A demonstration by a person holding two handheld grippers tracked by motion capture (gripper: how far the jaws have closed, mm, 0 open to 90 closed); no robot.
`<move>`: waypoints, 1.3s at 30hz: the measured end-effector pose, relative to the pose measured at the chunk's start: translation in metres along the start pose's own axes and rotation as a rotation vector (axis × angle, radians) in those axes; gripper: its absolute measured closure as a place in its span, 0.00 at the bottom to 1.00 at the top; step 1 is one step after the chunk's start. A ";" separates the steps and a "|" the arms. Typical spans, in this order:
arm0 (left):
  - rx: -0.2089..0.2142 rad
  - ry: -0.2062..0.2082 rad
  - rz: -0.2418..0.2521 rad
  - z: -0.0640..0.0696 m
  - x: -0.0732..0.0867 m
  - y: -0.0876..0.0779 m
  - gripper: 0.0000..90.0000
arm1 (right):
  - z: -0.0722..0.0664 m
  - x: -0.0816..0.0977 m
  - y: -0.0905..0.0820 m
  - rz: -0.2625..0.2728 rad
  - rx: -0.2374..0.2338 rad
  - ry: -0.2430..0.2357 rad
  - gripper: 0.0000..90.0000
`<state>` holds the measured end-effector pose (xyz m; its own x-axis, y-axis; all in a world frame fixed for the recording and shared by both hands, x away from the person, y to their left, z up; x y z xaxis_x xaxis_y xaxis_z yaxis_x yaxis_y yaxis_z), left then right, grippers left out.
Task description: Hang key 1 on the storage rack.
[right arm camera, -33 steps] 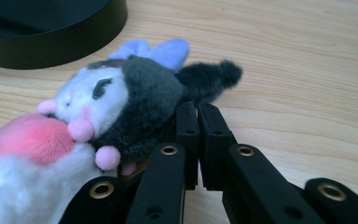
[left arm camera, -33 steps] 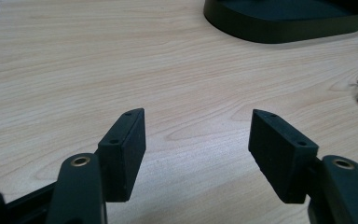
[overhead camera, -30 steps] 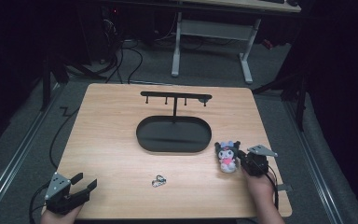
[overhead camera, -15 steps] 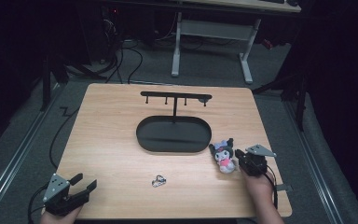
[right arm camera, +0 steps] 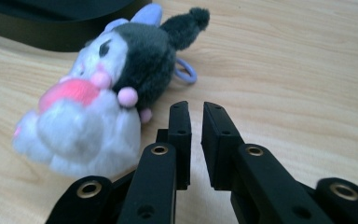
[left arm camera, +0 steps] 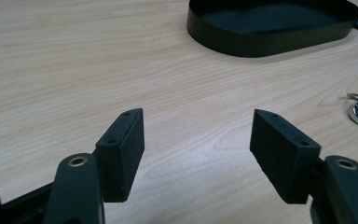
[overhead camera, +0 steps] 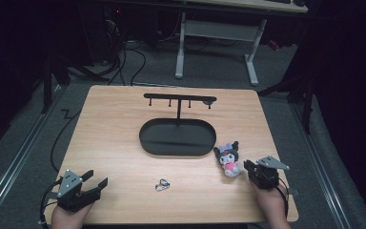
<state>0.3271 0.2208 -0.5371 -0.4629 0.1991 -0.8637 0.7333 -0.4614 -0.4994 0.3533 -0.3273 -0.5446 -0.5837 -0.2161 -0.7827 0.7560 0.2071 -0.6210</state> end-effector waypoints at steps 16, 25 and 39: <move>0.067 0.046 -0.029 0.010 -0.010 0.032 0.35 | -0.004 0.012 -0.016 -0.024 0.015 0.080 0.74; 0.103 0.061 -0.012 0.010 -0.015 0.034 0.35 | -0.012 0.007 -0.017 -0.128 0.052 0.070 0.69; 0.135 0.060 -0.003 0.013 -0.013 0.030 0.35 | -0.023 0.000 -0.023 -0.342 0.022 -0.005 0.57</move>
<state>0.3490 0.1930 -0.5399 -0.4312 0.2498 -0.8670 0.6569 -0.5718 -0.4915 0.3291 -0.3105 -0.5315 -0.8031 -0.2745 -0.5289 0.5228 0.1011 -0.8464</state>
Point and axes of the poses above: each handheld gripper's, and its own axes: y roughly forward along the jaws, x roughly out of its underside, z roughly to its right, the point moved 5 cm from there along y, roughly forward along the jaws, and after that the axes turned 1 degree about -z, right-handed, at the moved point
